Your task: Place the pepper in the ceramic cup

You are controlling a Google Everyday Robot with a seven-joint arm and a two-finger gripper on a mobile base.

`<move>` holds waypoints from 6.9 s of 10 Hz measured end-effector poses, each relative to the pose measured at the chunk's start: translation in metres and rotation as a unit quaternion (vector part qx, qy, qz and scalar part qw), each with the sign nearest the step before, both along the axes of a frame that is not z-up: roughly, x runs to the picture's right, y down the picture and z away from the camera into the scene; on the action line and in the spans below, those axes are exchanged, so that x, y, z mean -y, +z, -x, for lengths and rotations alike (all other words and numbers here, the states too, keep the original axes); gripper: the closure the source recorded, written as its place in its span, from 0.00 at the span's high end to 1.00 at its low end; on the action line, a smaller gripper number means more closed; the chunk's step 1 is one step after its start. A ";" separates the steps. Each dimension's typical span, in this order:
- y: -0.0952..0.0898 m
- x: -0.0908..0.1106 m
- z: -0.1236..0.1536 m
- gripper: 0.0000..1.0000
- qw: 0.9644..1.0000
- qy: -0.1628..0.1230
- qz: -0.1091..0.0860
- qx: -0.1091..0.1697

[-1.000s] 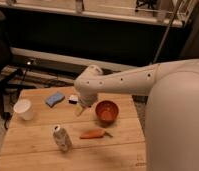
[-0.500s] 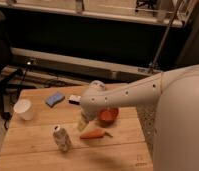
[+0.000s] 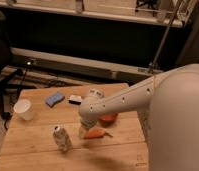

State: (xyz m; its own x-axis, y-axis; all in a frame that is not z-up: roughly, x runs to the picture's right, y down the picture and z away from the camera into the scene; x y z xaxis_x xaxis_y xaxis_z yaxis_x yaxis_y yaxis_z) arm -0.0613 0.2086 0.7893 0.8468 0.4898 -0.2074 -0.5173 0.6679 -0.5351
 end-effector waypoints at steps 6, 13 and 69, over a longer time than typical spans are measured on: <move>0.009 -0.037 -0.008 0.80 0.999 -0.029 0.019 0.016; 0.034 -0.040 -0.013 0.44 0.999 -0.030 0.023 0.001; -0.029 0.199 0.417 0.13 0.873 0.093 -0.138 0.459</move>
